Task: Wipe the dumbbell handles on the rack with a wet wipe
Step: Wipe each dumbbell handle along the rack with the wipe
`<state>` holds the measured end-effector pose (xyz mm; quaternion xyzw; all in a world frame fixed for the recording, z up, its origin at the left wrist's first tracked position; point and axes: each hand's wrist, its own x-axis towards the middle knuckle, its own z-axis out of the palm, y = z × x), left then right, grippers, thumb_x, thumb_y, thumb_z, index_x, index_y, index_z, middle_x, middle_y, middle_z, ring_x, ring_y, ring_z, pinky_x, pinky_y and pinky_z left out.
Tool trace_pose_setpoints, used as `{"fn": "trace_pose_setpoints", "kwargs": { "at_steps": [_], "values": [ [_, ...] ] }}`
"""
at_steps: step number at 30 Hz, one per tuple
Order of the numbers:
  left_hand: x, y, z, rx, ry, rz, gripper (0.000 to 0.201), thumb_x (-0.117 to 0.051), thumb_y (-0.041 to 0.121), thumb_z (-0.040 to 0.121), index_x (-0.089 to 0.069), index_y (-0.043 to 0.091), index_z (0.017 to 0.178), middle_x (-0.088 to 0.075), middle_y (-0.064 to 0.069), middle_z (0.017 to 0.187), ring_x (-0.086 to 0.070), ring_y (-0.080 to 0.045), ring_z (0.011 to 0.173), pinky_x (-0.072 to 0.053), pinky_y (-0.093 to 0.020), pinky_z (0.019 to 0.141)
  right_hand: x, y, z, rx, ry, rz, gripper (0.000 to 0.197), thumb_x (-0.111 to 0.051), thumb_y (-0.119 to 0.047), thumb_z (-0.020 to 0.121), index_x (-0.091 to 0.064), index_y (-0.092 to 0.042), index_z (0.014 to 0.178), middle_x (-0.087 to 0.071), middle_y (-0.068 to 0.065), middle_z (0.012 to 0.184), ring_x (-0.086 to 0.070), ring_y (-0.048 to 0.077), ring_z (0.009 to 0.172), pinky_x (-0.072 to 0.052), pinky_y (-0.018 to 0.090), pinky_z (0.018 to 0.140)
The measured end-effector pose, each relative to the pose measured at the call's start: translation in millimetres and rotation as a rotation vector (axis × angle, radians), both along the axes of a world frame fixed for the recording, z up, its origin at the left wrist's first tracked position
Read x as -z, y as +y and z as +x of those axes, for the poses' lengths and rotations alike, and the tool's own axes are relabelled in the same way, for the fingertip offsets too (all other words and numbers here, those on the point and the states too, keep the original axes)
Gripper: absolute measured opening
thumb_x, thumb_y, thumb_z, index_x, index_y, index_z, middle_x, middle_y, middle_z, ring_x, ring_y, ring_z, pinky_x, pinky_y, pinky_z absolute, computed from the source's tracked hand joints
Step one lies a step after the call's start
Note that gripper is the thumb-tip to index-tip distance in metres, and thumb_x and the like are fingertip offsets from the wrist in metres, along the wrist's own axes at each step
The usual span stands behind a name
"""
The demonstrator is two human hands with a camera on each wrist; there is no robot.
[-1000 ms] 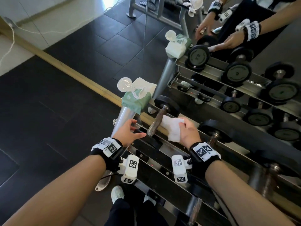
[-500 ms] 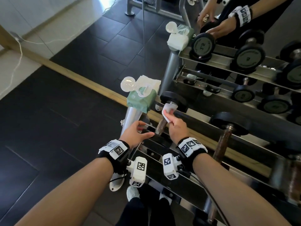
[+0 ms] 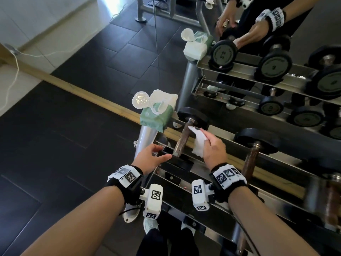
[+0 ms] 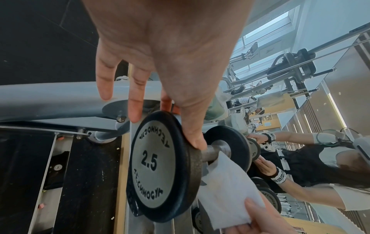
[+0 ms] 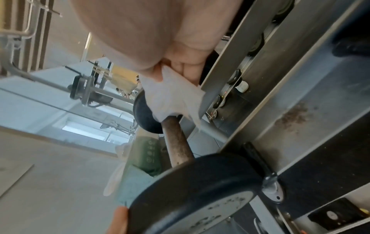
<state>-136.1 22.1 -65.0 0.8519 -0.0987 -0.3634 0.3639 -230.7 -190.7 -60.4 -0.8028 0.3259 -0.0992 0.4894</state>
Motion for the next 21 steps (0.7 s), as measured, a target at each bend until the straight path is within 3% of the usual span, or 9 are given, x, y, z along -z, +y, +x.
{"fn": "trace_pose_setpoints", "kwargs": {
  "at_steps": [3, 6, 7, 9, 10, 12, 15, 18, 21],
  "values": [
    [-0.2, -0.3, 0.1, -0.005, 0.002, 0.003, 0.052, -0.074, 0.057, 0.077, -0.054, 0.032, 0.118, -0.061, 0.009, 0.12, -0.067, -0.017, 0.098, -0.053, -0.037, 0.095, 7.3, 8.5, 7.1, -0.001, -0.035, -0.015, 0.041, -0.04, -0.009, 0.102, -0.055, -0.018, 0.14, -0.06, 0.004, 0.135, -0.051, 0.007, 0.116, -0.027, 0.0, 0.093],
    [0.7, 0.2, -0.2, -0.014, 0.007, 0.008, 0.053, -0.075, 0.057, 0.077, -0.055, 0.031, 0.119, -0.062, 0.009, 0.121, -0.067, -0.018, 0.099, -0.052, -0.039, 0.097, 13.9, 16.6, 15.4, -0.059, -0.029, 0.088, 0.044, -0.038, -0.011, 0.105, -0.047, -0.021, 0.146, -0.057, 0.003, 0.138, -0.05, 0.006, 0.118, -0.031, 0.008, 0.097],
    [1.1, 0.5, -0.3, -0.022, 0.012, 0.004, 0.054, -0.075, 0.056, 0.077, -0.056, 0.031, 0.12, -0.062, 0.009, 0.121, -0.067, -0.018, 0.1, -0.052, -0.04, 0.097, 16.7, 19.0, 17.5, -0.084, -0.019, 0.13, 0.045, -0.038, -0.012, 0.105, -0.045, -0.023, 0.148, -0.061, 0.003, 0.13, -0.055, 0.009, 0.111, -0.037, 0.012, 0.095],
    [2.2, 1.1, -0.2, -0.036, 0.022, -0.009, 0.054, -0.076, 0.055, 0.076, -0.056, 0.03, 0.119, -0.062, 0.01, 0.121, -0.066, -0.019, 0.102, -0.052, -0.041, 0.098, 18.6, 24.3, 19.4, -0.126, 0.004, 0.181, 0.049, -0.04, -0.009, 0.103, -0.045, -0.028, 0.148, -0.065, 0.003, 0.101, -0.06, 0.012, 0.083, -0.045, 0.012, 0.075],
    [2.8, 1.3, -0.1, -0.038, 0.026, -0.014, 0.054, -0.076, 0.055, 0.076, -0.057, 0.029, 0.119, -0.062, 0.01, 0.121, -0.066, -0.02, 0.102, -0.052, -0.042, 0.098, 18.7, 26.7, 19.4, -0.139, -0.001, 0.197, 0.05, -0.041, -0.006, 0.102, -0.046, -0.029, 0.147, -0.065, 0.005, 0.094, -0.06, 0.016, 0.078, -0.047, 0.013, 0.07],
    [3.8, 1.3, 0.2, -0.04, 0.03, -0.018, 0.054, -0.077, 0.056, 0.075, -0.057, 0.03, 0.119, -0.061, 0.011, 0.12, -0.066, -0.019, 0.101, -0.053, -0.041, 0.097, 17.6, 30.5, 17.0, -0.139, -0.028, 0.236, 0.049, -0.041, -0.003, 0.101, -0.051, -0.024, 0.144, -0.068, 0.013, 0.107, -0.064, 0.026, 0.097, -0.049, 0.02, 0.088],
    [4.6, 1.0, 0.8, -0.045, 0.034, -0.03, 0.054, -0.077, 0.055, 0.075, -0.056, 0.031, 0.118, -0.061, 0.012, 0.12, -0.067, -0.017, 0.099, -0.054, -0.04, 0.095, 15.5, 32.1, 8.9, -0.134, -0.004, 0.323, 0.04, -0.042, -0.011, 0.103, -0.058, -0.026, 0.137, -0.063, 0.0, 0.13, -0.058, 0.014, 0.119, -0.041, 0.021, 0.107],
    [5.2, 0.9, 0.9, -0.051, 0.042, -0.04, 0.053, -0.077, 0.055, 0.075, -0.056, 0.031, 0.118, -0.062, 0.012, 0.119, -0.067, -0.017, 0.098, -0.055, -0.037, 0.091, 14.5, 28.1, 0.1, -0.139, 0.024, 0.417, 0.035, -0.045, -0.014, 0.102, -0.068, -0.027, 0.125, -0.066, -0.003, 0.126, -0.059, 0.011, 0.118, -0.042, 0.026, 0.108],
    [5.6, 1.4, 1.2, -0.052, 0.039, -0.036, 0.054, -0.076, 0.056, 0.075, -0.056, 0.032, 0.12, -0.062, 0.011, 0.12, -0.066, -0.018, 0.102, -0.053, -0.034, 0.085, 15.1, 21.4, -8.0, 0.042, -0.035, 0.465, 0.036, -0.044, -0.011, 0.1, -0.071, -0.03, 0.113, -0.071, -0.003, 0.109, -0.064, 0.019, 0.105, -0.053, 0.025, 0.091]
  ]
}}
